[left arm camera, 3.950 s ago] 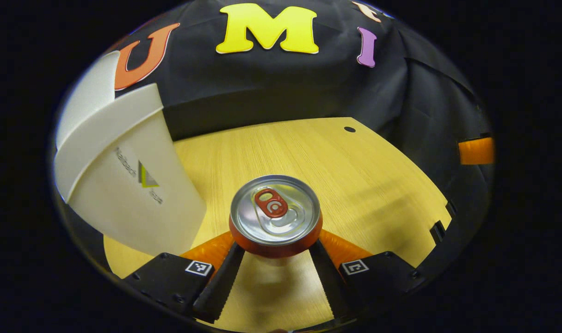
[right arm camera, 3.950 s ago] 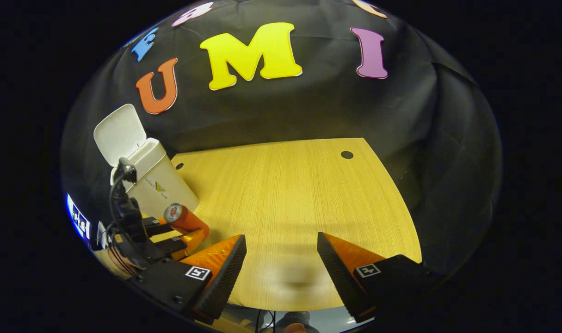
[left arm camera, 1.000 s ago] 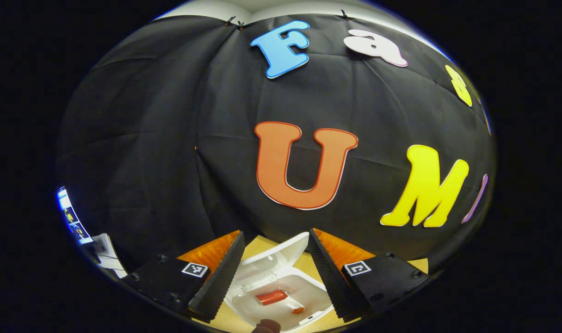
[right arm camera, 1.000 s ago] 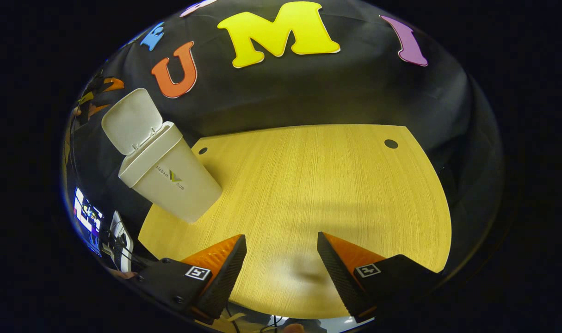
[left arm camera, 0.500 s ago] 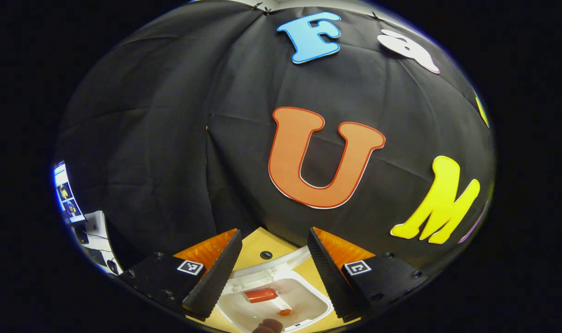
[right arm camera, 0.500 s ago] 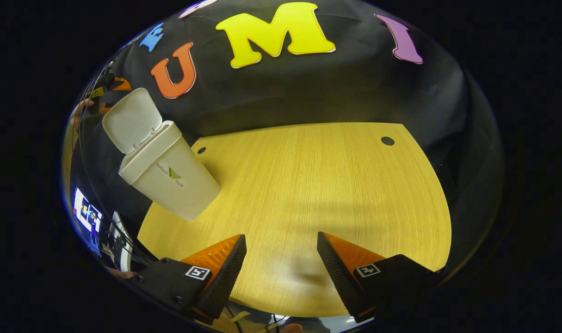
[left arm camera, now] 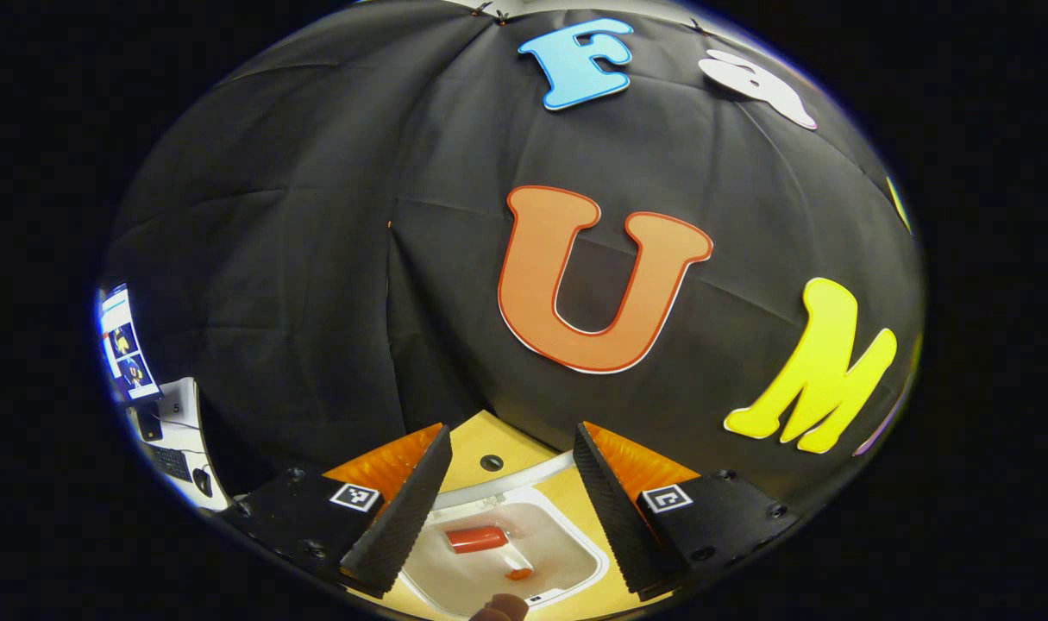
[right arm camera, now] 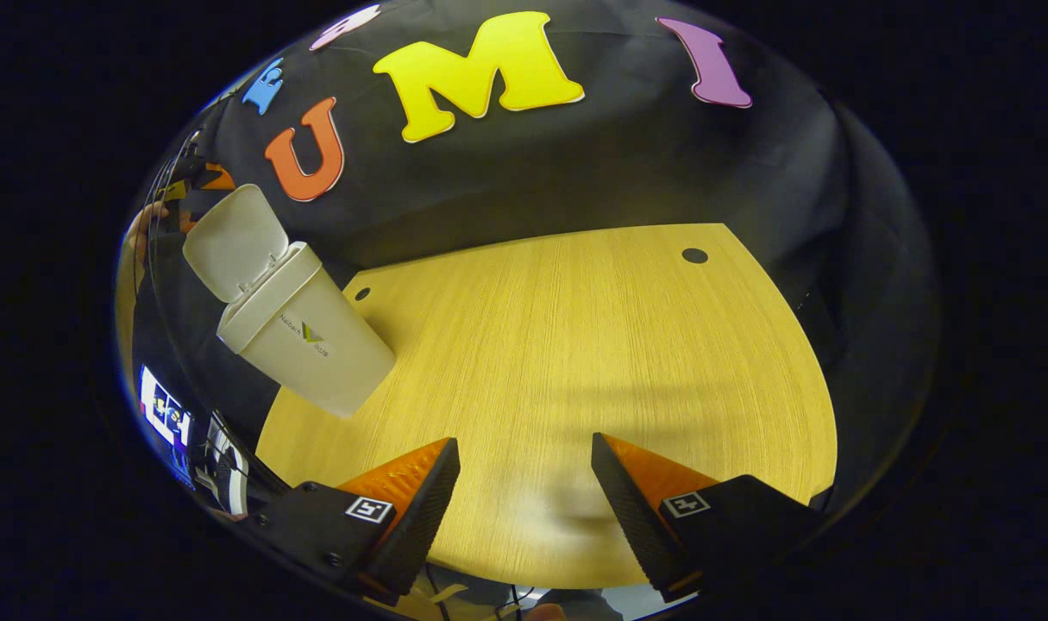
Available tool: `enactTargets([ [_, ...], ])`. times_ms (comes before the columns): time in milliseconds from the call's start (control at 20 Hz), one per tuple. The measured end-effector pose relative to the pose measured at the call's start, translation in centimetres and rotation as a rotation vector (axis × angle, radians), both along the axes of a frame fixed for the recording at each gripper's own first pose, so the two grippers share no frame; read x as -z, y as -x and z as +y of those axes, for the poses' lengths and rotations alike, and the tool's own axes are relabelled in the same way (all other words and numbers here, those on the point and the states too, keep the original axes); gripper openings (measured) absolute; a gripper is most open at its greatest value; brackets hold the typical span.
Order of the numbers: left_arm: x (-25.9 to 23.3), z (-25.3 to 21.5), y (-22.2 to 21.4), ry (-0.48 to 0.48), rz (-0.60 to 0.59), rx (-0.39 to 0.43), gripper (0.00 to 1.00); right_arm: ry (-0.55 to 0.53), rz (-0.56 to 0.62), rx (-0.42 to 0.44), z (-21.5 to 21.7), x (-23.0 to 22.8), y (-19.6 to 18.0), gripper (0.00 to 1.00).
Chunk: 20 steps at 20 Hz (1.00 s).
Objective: Press the lid of the desktop garbage bin to open it, pick up the crumpled paper on the desktop and throw it into the bin, then pick up the pop can on the desktop and drop it into the bin, and finally close the garbage bin lid.
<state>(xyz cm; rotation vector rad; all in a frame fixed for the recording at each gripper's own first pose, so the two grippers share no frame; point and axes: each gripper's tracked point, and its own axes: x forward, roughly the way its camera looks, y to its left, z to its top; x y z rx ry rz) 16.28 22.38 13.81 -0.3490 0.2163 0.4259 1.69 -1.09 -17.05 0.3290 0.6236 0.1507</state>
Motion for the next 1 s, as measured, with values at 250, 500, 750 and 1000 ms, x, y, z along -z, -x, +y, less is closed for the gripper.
enactTargets([
  [250,1.8,-3.5,1.2,0.025,0.003,0.053,0.94,-0.025,-0.027,-0.036,0.5,-0.3,0.6,0.97],
  [500,5.1,-6.9,2.2,0.021,0.038,0.082,0.95,0.011,-0.03,-0.076,0.2,0.9,1.6,0.97],
  [750,9.7,-10.0,3.0,0.013,0.098,0.098,0.95,0.002,-0.023,-0.079,-0.4,1.9,1.9,0.97],
  [1000,14.6,-11.2,3.6,-0.029,0.197,0.104,0.93,-0.002,-0.014,-0.053,-1.8,2.6,2.3,0.97],
])
